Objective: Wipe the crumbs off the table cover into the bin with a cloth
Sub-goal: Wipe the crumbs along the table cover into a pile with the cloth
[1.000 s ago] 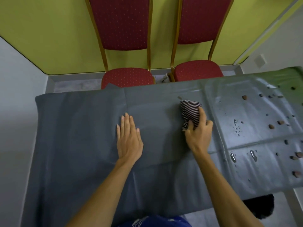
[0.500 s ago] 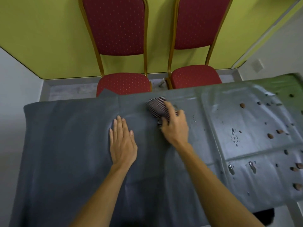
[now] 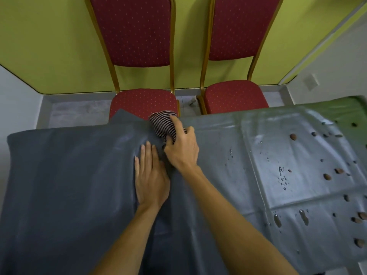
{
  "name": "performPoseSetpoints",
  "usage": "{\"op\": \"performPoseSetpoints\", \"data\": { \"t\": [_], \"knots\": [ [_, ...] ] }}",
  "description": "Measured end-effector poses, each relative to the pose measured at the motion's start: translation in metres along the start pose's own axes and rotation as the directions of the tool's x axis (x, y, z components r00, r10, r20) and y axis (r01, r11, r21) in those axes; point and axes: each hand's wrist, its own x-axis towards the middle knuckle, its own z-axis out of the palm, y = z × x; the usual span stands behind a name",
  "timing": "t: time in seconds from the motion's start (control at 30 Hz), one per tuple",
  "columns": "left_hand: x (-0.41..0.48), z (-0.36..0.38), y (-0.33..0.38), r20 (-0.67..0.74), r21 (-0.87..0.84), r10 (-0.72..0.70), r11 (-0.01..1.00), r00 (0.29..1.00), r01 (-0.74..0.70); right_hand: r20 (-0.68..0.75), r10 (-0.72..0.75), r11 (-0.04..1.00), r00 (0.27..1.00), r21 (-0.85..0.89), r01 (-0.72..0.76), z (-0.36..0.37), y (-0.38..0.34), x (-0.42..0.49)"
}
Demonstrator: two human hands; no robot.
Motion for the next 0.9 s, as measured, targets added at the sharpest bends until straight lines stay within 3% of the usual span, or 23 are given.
{"op": "performPoseSetpoints", "data": {
  "t": [0.13, 0.27, 0.37, 0.47, 0.57, 0.67, 0.77, 0.9],
  "knots": [
    [0.001, 0.000, 0.003, -0.012, -0.044, -0.019, 0.999, 1.000, 0.018, -0.132, 0.146, 0.988, 0.980, -0.026, -0.150, -0.038, 0.053, 0.025],
    [0.001, -0.001, 0.004, -0.001, -0.032, -0.025, 0.999, 1.000, 0.025, -0.271, 0.427, 0.901, 0.863, 0.041, -0.433, -0.086, 0.102, 0.044],
    [0.001, -0.003, 0.005, 0.003, -0.033, -0.024, 0.999, 1.000, 0.024, -0.322, 0.514, 0.856, 0.795, 0.134, -0.500, -0.092, 0.092, 0.042],
    [0.000, -0.002, 0.006, -0.006, -0.011, -0.018, 1.000, 1.000, 0.018, -0.286, 0.351, 0.935, 0.891, 0.161, -0.317, -0.061, 0.044, 0.009],
    [-0.001, 0.000, 0.002, -0.012, 0.037, -0.023, 0.999, 1.000, 0.023, -0.104, 0.078, 0.997, 0.992, 0.038, -0.074, -0.025, 0.010, -0.035],
    [-0.001, 0.000, 0.003, -0.034, -0.004, 0.009, 1.000, 0.999, -0.009, -0.086, 0.089, 0.996, 0.992, 0.019, -0.087, -0.024, 0.032, -0.047],
    [-0.001, -0.002, 0.005, -0.048, -0.027, -0.002, 1.000, 0.999, 0.001, -0.231, 0.248, 0.967, 0.941, 0.008, -0.253, -0.053, 0.084, -0.044],
    [-0.001, -0.002, 0.004, -0.038, -0.040, -0.014, 0.999, 0.999, 0.012, -0.385, 0.528, 0.840, 0.757, 0.105, -0.533, -0.106, 0.141, -0.045]
  ]
}}
